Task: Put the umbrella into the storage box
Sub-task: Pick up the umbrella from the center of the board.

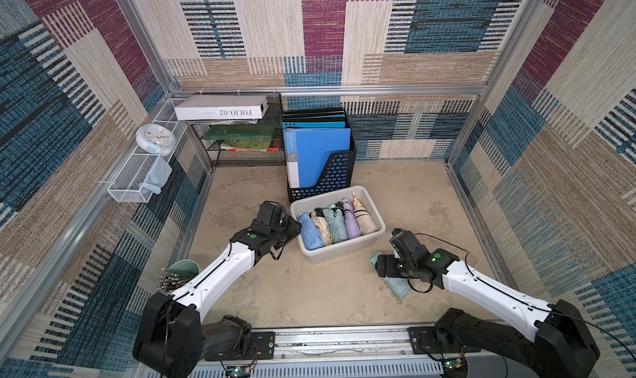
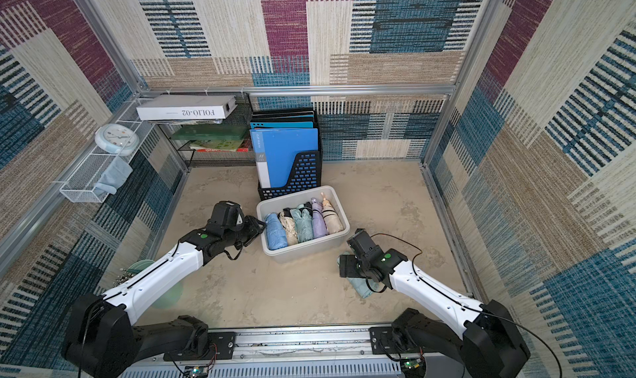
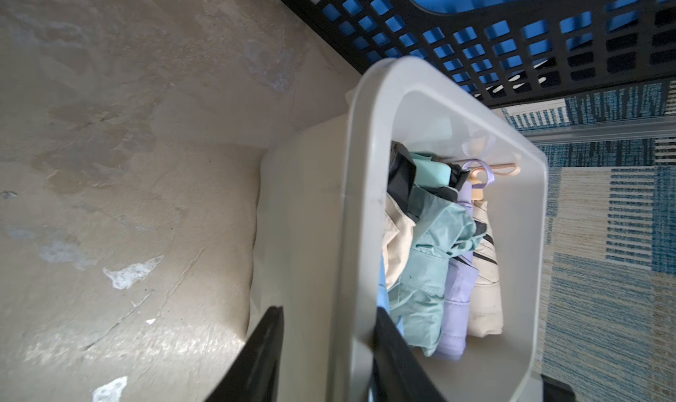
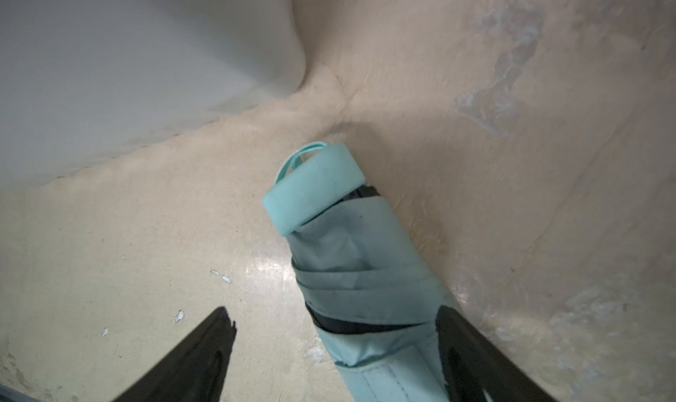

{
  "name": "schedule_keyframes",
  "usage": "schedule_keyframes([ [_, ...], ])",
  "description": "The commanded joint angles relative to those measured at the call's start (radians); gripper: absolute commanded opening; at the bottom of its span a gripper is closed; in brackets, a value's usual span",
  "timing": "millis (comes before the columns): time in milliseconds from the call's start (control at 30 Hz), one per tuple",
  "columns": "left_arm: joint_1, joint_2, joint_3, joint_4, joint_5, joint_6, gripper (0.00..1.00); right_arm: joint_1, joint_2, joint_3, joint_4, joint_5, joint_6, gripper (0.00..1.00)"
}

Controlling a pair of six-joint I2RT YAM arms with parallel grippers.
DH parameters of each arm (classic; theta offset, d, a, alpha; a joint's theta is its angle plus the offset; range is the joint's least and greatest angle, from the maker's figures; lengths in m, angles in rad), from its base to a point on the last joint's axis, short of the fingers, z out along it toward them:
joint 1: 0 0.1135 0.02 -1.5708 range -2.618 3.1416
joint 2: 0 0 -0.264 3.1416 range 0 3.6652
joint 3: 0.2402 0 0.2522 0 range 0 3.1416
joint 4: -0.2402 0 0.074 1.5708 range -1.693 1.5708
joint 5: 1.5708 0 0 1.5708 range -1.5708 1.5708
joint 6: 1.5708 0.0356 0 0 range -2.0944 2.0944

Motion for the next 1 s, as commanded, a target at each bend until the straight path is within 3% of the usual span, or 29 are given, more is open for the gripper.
schedule_keyframes([
  [0, 0.002, 0.005, -0.005, -0.043, -0.058, -0.007, 0.36, 0.000, -0.009, -0.041, 0.054, -0.021, 0.037, 0.91],
  [133, 0.002, -0.004, -0.002, -0.063, -0.074, -0.006, 0.30, 0.026, -0.011, -0.073, 0.087, -0.089, 0.039, 0.91],
  [300, 0.004, -0.025, -0.008, -0.080, -0.090, -0.007, 0.30, 0.115, 0.011, -0.057, 0.079, -0.092, 0.051, 0.91],
  [700, 0.004, -0.066, 0.006, -0.101, -0.096, 0.016, 0.67, 0.173, 0.182, 0.055, -0.095, 0.018, 0.106, 0.86],
  [967, 0.004, -0.100, 0.010, -0.125, -0.097, 0.019, 0.72, 0.190, 0.275, 0.072, -0.067, 0.037, 0.160, 0.76],
])
